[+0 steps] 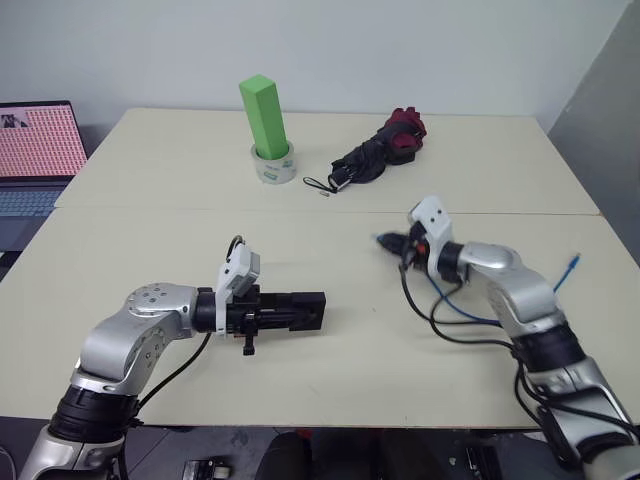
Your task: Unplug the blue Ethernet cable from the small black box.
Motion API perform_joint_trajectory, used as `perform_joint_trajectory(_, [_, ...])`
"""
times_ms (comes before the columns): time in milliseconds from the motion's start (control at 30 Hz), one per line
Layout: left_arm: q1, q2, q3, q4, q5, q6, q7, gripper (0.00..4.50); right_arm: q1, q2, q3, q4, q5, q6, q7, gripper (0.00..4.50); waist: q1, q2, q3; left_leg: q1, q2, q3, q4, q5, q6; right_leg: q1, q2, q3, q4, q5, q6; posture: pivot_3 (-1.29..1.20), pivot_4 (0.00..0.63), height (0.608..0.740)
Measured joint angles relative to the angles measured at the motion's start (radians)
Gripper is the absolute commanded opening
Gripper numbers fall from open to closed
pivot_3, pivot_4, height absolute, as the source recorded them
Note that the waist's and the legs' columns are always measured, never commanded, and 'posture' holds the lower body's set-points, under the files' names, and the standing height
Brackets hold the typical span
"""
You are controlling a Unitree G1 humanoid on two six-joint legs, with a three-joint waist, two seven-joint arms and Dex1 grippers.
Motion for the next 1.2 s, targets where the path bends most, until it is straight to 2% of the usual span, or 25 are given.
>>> perform_joint_trajectory(33, [0.004,-0.005,0.0,0.008,0.01,-0.011,0.014,0.77,-0.016,0.018,0.0,0.053,-0.033,-0.043,-0.032,1.67,0.0,0.0,0.0,-0.001,0.0,0.0,0.0,0.0,0.0,-0.001,0.0,0.0,0.0,0.0,0.0,0.0,0.15,0.74])
perform_joint_trajectory(67, [0.005,-0.008,0.0,0.01,0.018,-0.016,0.02,0.77,-0.022,0.028,0.0,0.08,-0.05,-0.067,-0.046,1.77,0.0,0.0,0.0,-0.002,0.0,0.001,0.0,0.0,0.0,-0.002,0.0,0.001,0.0,0.0,0.0,0.0,0.15,0.74])
perform_joint_trajectory(100, [0.006,-0.013,0.0,0.01,0.027,-0.023,0.033,0.77,-0.026,0.037,0.0,0.11,-0.067,-0.092,-0.056,2.17,-0.001,0.0,0.0,-0.002,0.0,0.001,0.0,0.0,0.0,-0.002,0.0,0.001,-0.001,0.0,0.0,0.0,0.15,0.74])
perform_joint_trajectory(233, [0.015,-0.06,0.003,0.025,0.075,-0.084,0.107,0.77,-0.023,0.034,-0.014,0.114,-0.081,-0.122,-0.034,2.99,-0.001,0.0,0.0,-0.002,0.0,0.002,0.0,0.0,0.0,-0.002,-0.001,0.002,0.0,0.0,0.0,0.0,0.15,0.74])
perform_joint_trajectory(333, [0.016,-0.107,0.026,0.069,0.12,-0.142,0.188,0.77,0.0,-0.015,-0.031,0.004,-0.058,-0.112,0.04,3.76,0.0,0.0,0.0,-0.002,0.0,0.002,0.0,0.0,0.0,-0.002,0.0,0.001,0.001,0.0,0.0,0.0,0.15,0.74])
perform_joint_trajectory(433, [-0.025,-0.189,0.055,0.174,0.206,-0.249,0.334,0.77,0.079,-0.093,-0.042,-0.233,0.07,-0.027,0.219,4.44,0.006,0.0,0.0,-0.002,0.0,0.001,0.0,0.0,0.0,-0.002,-0.001,0.001,0.0,0.0,0.0,0.0,0.15,0.74])
perform_joint_trajectory(500, [-0.055,-0.223,0.072,0.258,0.267,-0.327,0.423,0.77,0.126,-0.123,-0.035,-0.379,0.163,0.046,0.313,4.44,0.004,0.0,0.0,-0.002,0.0,0.001,0.0,0.0,0.0,-0.002,-0.001,0.001,0.0,0.0,0.0,0.0,0.15,0.74])
perform_joint_trajectory(600, [-0.094,-0.269,0.088,0.365,0.321,-0.432,0.504,0.77,0.151,-0.124,-0.031,-0.495,0.251,0.143,0.35,4.44,0.0,0.0,0.0,-0.002,0.0,0.001,0.0,0.0,0.0,-0.002,0.0,0.001,0.001,0.0,0.0,0.0,0.15,0.74])
perform_joint_trajectory(767, [-0.156,-0.328,0.11,0.587,0.379,-0.608,0.589,0.77,0.15,-0.116,-0.008,-0.552,0.253,0.2,0.344,4.44,0.003,-0.001,-0.001,-0.001,-0.001,0.001,0.001,0.0,0.0,-0.001,-0.001,0.0,0.001,0.0,0.0,0.0,0.15,0.74])
perform_joint_trajectory(900, [-0.18,-0.35,0.111,0.669,0.393,-0.675,0.604,0.77,0.15,-0.115,-0.007,-0.552,0.251,0.214,0.34,4.44,0.003,-0.001,-0.001,-0.001,-0.001,0.001,0.001,0.0,0.0,-0.001,-0.002,0.0,0.0,0.0,0.0,0.0,0.15,0.74])
perform_joint_trajectory(967, [-0.182,-0.358,0.121,0.681,0.386,-0.676,0.603,1.48,0.15,-0.115,-0.007,-0.552,0.25,0.221,0.337,4.47,0.002,-0.001,-0.001,-0.001,-0.001,0.001,0.001,0.0,0.0,-0.001,-0.002,0.0,0.001,0.0,0.0,0.0,0.15,0.74])
perform_joint_trajectory(1200, [-0.114,-0.355,0.133,0.633,0.356,-0.617,0.578,2.98,0.157,-0.114,-0.006,-0.563,0.249,0.237,0.311,4.47,0.002,-0.001,-0.001,-0.001,0.0,0.001,0.001,0.0,0.0,-0.001,-0.002,-0.001,0.001,0.0,0.0,0.0,0.15,0.74])
